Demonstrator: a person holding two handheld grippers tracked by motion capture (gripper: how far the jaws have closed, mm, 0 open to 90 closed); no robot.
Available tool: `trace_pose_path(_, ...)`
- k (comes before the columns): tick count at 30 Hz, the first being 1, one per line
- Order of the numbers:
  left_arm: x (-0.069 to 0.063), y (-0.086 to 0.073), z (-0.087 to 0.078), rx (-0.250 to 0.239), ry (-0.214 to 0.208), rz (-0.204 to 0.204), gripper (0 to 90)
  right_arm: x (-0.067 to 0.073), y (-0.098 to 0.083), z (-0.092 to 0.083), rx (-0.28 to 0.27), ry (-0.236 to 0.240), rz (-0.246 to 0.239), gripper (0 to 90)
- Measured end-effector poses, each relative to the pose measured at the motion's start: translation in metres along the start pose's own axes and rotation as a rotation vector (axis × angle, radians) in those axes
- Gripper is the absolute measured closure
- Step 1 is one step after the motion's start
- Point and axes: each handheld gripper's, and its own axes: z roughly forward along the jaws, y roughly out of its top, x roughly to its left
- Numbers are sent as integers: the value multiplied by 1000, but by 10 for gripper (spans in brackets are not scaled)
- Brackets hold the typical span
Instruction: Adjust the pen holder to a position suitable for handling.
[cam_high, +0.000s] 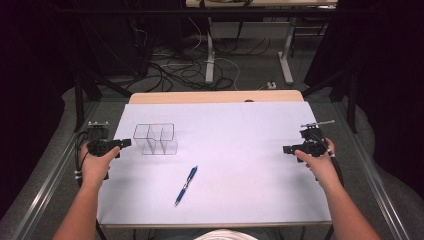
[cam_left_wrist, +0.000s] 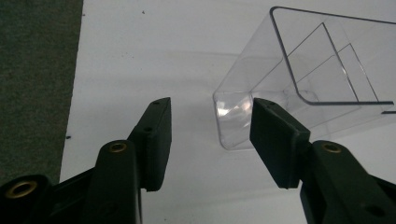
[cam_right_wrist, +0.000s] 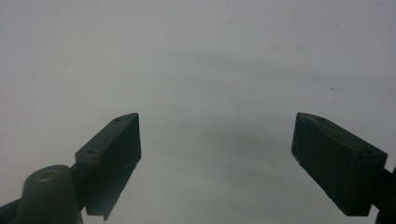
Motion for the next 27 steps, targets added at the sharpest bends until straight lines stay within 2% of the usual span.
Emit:
trace_pose_path(5, 1, 11, 4, 31, -6, -32, 600, 0, 11, 2, 28, -4, 17, 153)
trace_pose_path(10, 2, 18, 10, 68, -15, -80, 706, -2, 21, 3, 19, -11, 33, 153)
trace_pose_path(11, 2, 19, 12, 71, -11, -77, 727, -3, 22, 3, 15, -6, 38, 153)
trace_pose_path(12, 1, 19, 14, 64, -12, -96, 750, -4, 22, 3, 8, -1, 46, 153)
trace_pose_path(14, 3, 21, 17, 88, -23, -100, 797, -5, 21, 4, 4, -3, 57, 153)
trace_pose_path(15, 3, 21, 20, 91, -40, -122, 818, -6, 20, 4, 4, -1, 55, 153)
trace_pose_path(16, 5, 22, 22, 101, -51, -113, 833, -6, 19, 5, 10, 0, 53, 153)
trace_pose_path(20, 10, 22, 31, 116, -90, -138, 870, -8, 16, 9, 30, -8, 54, 153)
trace_pose_path(21, 11, 22, 31, 135, -102, -140, 886, -8, 16, 10, 31, -15, 51, 153)
trace_pose_path(24, 15, 24, 35, 133, -116, -152, 899, -7, 15, 11, 33, -19, 49, 153)
trace_pose_path(27, 19, 24, 39, 134, -151, -178, 900, -6, 16, 11, 31, -15, 49, 153)
